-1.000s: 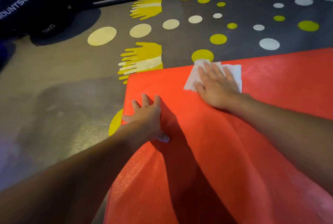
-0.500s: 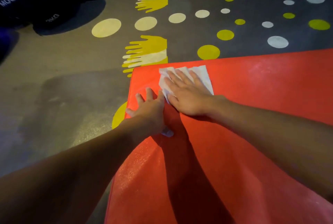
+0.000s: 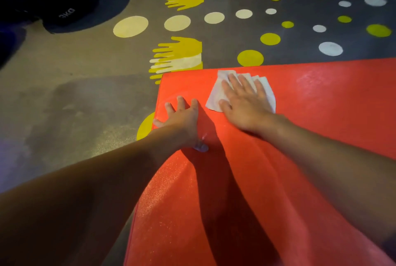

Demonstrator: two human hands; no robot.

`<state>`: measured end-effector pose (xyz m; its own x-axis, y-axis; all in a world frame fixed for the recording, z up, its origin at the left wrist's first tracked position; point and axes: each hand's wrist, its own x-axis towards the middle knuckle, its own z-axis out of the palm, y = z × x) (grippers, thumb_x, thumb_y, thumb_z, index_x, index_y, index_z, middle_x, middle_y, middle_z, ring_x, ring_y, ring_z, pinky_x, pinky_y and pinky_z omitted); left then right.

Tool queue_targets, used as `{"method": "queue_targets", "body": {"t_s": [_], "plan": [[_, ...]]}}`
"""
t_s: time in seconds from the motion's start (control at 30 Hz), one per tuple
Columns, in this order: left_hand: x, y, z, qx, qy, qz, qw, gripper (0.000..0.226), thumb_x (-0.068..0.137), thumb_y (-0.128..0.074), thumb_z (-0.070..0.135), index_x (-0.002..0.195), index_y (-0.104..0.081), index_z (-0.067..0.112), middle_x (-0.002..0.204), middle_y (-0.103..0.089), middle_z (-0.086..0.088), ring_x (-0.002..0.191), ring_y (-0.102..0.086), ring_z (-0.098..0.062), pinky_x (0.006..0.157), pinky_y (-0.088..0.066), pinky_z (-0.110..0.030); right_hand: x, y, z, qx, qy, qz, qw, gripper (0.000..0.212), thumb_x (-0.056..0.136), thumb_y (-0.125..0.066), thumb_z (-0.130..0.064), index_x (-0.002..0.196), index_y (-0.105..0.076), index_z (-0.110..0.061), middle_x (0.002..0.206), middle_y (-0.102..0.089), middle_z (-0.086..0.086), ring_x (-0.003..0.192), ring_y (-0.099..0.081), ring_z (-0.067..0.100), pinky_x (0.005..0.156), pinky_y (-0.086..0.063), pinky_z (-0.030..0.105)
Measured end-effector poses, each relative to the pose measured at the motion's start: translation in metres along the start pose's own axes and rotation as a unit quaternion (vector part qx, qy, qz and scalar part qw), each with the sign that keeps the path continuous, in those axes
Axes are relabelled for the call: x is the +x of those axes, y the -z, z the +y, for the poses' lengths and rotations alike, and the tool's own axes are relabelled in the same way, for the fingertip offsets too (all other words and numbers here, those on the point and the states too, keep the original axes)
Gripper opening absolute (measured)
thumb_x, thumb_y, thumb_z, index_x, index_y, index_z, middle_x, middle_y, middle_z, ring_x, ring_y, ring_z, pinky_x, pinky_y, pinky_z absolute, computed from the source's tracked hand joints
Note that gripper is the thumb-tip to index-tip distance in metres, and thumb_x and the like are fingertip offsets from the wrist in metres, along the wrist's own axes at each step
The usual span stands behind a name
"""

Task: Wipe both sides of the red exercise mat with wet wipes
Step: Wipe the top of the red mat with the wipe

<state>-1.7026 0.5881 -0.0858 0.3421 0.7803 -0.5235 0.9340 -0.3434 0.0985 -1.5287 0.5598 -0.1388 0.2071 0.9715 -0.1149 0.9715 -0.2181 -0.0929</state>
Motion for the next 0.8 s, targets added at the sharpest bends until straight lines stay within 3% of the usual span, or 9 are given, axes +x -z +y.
{"method": "queue_targets", "body": {"t_s": [0.03,0.17,0.3,0.33,0.43,0.5,0.63,0.7,0.8], "plan": [[0.000,0.000,0.001,-0.002,-0.001,-0.002,1.000,0.140,0.053,-0.094,0.041,0.155,0.001,0.031,0.162,0.010,-0.003,0.149,0.009,-0.040,0.103,-0.021,-0.077,-0.010,-0.003,-0.014,0.003,0.003,0.015,1.000,0.064,0.102,-0.021,-0.045,0.158,-0.004,-0.021,0.166,0.010,0.001,0.152,0.012,0.021,0.120,0.009,0.051],[-0.002,0.000,-0.001,-0.008,-0.002,0.000,1.000,0.137,0.058,-0.092,0.040,0.156,0.002,0.032,0.163,0.011,-0.002,0.149,0.010,-0.039,0.104,-0.020,-0.077,-0.049,-0.013,-0.026,-0.018,0.179,0.025,0.983,0.066,0.095,-0.018,-0.046,0.157,-0.018,-0.022,0.166,-0.009,0.003,0.152,-0.008,0.023,0.117,0.002,0.047],[-0.001,0.000,0.001,0.000,0.001,-0.006,1.000,0.137,0.059,-0.091,0.041,0.156,0.006,0.028,0.163,0.015,-0.004,0.149,0.011,-0.040,0.104,-0.018,-0.078,-0.032,-0.003,0.000,-0.015,0.005,-0.002,1.000,0.060,0.101,-0.017,-0.049,0.157,-0.006,-0.031,0.166,0.005,0.001,0.152,0.008,0.024,0.118,0.010,0.053],[0.000,0.001,0.002,0.001,0.000,-0.006,1.000,0.137,0.060,-0.091,0.040,0.156,0.006,0.028,0.162,0.015,-0.004,0.149,0.011,-0.041,0.103,-0.018,-0.078,-0.039,-0.005,-0.011,-0.014,0.012,0.008,1.000,0.062,0.100,-0.018,-0.048,0.158,-0.007,-0.028,0.166,0.005,0.002,0.152,0.007,0.025,0.118,0.008,0.054],[0.001,0.000,-0.001,-0.002,-0.004,-0.002,1.000,0.136,0.060,-0.092,0.038,0.155,0.005,0.030,0.162,0.014,-0.003,0.149,0.011,-0.041,0.103,-0.019,-0.078,-0.075,-0.017,-0.038,-0.006,0.169,0.013,0.986,0.069,0.091,-0.015,-0.043,0.155,-0.028,-0.020,0.165,-0.015,0.005,0.151,-0.014,0.024,0.118,-0.012,0.055],[0.001,-0.002,-0.003,0.008,-0.009,-0.007,1.000,0.136,0.061,-0.090,0.041,0.155,0.007,0.029,0.162,0.016,-0.003,0.148,0.012,-0.041,0.103,-0.019,-0.078,-0.068,-0.012,-0.016,0.000,0.197,0.003,0.980,0.067,0.092,-0.012,-0.041,0.154,-0.030,-0.024,0.164,-0.019,0.001,0.151,-0.018,0.022,0.119,-0.016,0.055],[0.003,-0.004,-0.006,0.010,-0.021,-0.003,1.000,0.137,0.061,-0.089,0.046,0.155,0.009,0.027,0.162,0.018,-0.004,0.148,0.013,-0.041,0.104,-0.019,-0.077,-0.055,-0.009,-0.007,0.000,-0.006,0.016,1.000,0.059,0.099,-0.008,-0.043,0.157,-0.008,-0.033,0.166,0.003,-0.003,0.152,0.004,0.021,0.119,0.004,0.054],[0.000,-0.005,-0.008,0.007,-0.031,0.008,0.999,0.132,0.063,-0.088,0.046,0.156,0.005,0.028,0.163,0.017,-0.003,0.149,0.011,-0.040,0.106,-0.018,-0.076,-0.076,-0.016,-0.035,0.008,0.046,0.021,0.999,0.064,0.094,-0.007,-0.040,0.157,-0.013,-0.030,0.166,-0.002,0.001,0.152,-0.002,0.024,0.117,-0.002,0.059],[-0.010,-0.008,-0.020,0.020,-0.060,0.015,0.998,0.123,0.071,-0.080,0.054,0.157,0.003,0.024,0.163,0.016,-0.005,0.150,0.011,-0.036,0.112,-0.014,-0.069,-0.095,-0.015,-0.026,-0.004,0.170,-0.003,0.985,0.065,0.092,-0.012,-0.042,0.152,-0.035,-0.028,0.162,-0.025,0.004,0.149,-0.024,0.026,0.115,-0.017,0.060]]}}
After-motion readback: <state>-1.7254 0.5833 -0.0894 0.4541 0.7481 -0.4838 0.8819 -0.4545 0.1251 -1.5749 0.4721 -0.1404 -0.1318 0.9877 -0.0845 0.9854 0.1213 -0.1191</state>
